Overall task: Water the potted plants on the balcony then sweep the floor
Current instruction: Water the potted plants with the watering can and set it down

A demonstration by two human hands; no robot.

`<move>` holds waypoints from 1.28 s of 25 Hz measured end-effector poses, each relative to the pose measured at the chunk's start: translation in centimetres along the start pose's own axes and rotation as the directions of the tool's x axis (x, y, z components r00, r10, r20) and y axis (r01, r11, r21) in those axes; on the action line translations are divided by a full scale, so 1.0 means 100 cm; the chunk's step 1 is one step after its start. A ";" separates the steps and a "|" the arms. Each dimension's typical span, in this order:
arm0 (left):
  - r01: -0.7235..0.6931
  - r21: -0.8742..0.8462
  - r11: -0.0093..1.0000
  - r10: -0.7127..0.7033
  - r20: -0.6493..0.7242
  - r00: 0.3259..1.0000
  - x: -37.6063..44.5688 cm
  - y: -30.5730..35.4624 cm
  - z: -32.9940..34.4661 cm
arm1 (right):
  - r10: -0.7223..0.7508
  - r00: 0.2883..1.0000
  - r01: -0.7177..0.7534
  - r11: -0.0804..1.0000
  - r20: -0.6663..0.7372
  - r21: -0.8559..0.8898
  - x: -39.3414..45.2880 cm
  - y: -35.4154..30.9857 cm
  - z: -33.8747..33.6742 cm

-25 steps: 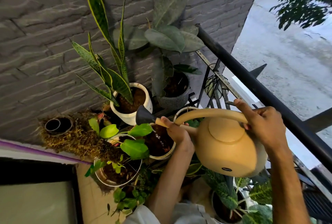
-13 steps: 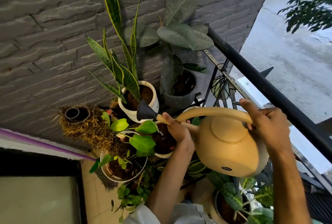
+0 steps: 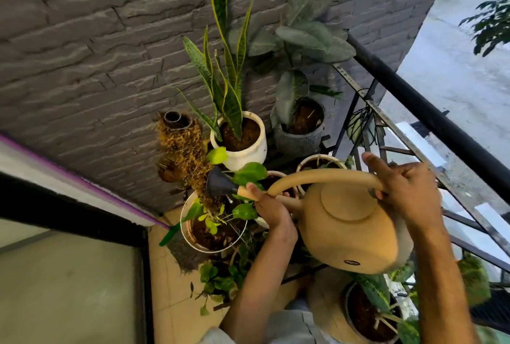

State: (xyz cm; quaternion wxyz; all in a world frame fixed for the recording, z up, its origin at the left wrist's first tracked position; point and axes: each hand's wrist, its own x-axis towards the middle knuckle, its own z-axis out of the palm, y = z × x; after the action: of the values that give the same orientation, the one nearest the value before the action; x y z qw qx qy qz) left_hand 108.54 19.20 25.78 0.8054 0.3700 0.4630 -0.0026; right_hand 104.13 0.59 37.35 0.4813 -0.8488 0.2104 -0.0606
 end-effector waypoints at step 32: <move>0.108 0.380 0.919 -0.227 0.285 0.931 0.061 0.194 -0.141 | 0.154 0.943 -0.108 0.980 -0.294 0.168 -0.223 -0.095 0.187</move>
State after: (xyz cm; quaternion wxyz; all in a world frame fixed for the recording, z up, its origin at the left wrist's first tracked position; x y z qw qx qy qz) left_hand 108.27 43.79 28.54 0.7860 0.4634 0.3469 -0.2170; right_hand 92.49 28.89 37.71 0.5082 -0.7749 0.3330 -0.1743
